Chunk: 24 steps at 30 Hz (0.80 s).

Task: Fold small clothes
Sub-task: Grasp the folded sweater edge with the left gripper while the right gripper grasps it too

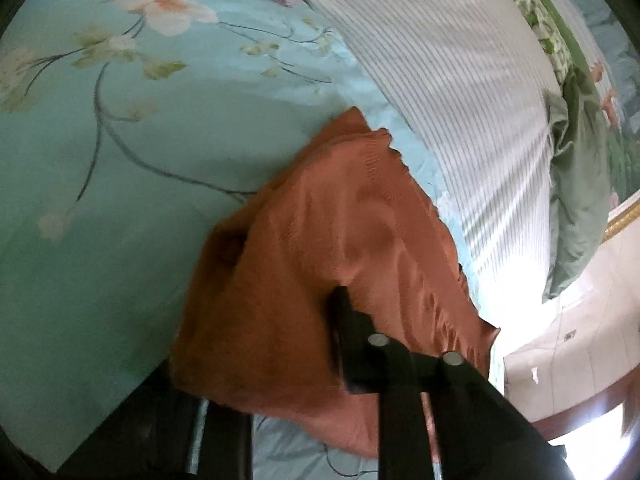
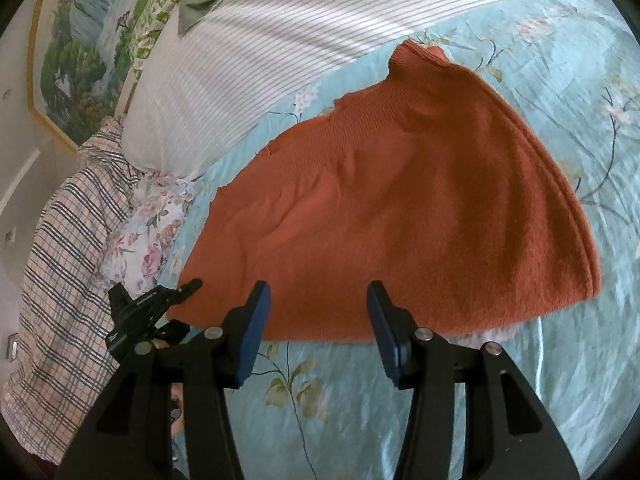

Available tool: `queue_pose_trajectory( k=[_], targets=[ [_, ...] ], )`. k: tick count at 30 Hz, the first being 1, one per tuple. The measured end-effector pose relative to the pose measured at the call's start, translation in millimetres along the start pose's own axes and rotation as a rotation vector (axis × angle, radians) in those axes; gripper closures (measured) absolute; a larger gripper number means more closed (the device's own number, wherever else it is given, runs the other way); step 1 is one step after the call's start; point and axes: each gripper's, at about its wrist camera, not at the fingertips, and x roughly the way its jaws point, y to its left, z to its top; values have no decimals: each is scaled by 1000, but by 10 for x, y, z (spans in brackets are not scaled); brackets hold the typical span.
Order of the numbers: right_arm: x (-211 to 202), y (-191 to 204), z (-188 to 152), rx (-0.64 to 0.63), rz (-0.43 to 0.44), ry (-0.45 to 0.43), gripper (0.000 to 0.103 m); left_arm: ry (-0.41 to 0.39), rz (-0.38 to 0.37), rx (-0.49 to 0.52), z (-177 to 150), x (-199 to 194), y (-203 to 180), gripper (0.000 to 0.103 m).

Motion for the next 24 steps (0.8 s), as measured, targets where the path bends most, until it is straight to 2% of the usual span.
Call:
queue_pose_trajectory(
  k=[3,7,11,14,17,20,22,24],
  targets=[
    [-26,-24,54,15,10,-8,51,-32,15,98,-13,-115,-262,94],
    [-61,-140,275,25,10,-11,51,-58,-38,265,-115,-263,-821,97],
    [-62,-284,510,37,36,19,51,-24,-99,497,-483,-188,-1545,97],
    [-7,-392,656,60,72,54,51,7,-86,629,-840,-14,-1880,97],
    [123,-434,754,71,101,104,51,62,-54,758,-1271,259,-2063,97],
    [327,-405,807,71,111,162,51,109,-18,839,-1600,469,-2081,97],
    [481,-390,845,82,127,186,42,121,19,874,-1734,576,-2056,97],
    [614,-384,890,88,143,206,36,120,21,880,-1757,579,-2026,97]
  ],
)
